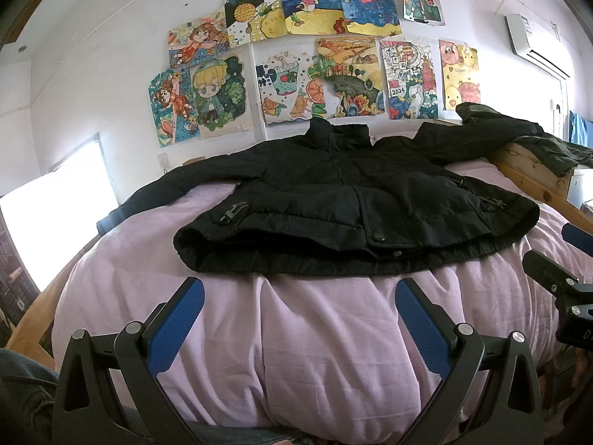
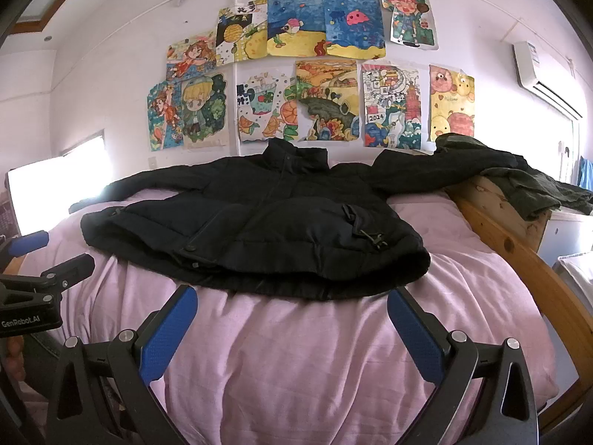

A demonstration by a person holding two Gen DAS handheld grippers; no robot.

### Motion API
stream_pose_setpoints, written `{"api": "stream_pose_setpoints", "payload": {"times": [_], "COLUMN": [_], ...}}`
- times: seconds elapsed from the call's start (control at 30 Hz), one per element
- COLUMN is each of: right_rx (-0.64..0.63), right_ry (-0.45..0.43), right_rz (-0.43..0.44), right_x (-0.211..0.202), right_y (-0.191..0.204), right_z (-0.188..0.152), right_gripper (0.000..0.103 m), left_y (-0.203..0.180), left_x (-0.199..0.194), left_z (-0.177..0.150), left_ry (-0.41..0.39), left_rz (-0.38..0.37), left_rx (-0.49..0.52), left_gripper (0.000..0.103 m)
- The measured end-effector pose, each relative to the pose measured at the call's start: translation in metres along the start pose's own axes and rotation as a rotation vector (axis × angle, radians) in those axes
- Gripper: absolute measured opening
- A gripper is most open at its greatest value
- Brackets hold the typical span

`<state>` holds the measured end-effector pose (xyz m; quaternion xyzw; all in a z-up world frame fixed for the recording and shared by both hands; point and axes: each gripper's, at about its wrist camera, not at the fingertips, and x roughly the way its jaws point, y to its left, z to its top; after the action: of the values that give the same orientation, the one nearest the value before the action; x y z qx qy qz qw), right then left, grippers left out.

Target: Fold large clothes

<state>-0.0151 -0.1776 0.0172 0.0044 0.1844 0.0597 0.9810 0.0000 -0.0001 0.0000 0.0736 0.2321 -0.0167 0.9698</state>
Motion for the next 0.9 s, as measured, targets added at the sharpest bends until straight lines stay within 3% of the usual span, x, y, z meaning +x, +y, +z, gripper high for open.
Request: {"api": "stream_pose_setpoints", "payload": {"times": [0.9], "right_rx": [0.005], "right_ry": [0.0], "right_rz": [0.001], "right_x": [-0.0026], "right_y": [0.0014], "right_z": [0.0014], "right_gripper": [0.103], "left_y": [0.0001], "left_x": [-0.0003], "left_z": [0.0], "left_ry": [0.0], "left_rz": [0.001], "left_rx": [0.002], "left_gripper": [0.101]}}
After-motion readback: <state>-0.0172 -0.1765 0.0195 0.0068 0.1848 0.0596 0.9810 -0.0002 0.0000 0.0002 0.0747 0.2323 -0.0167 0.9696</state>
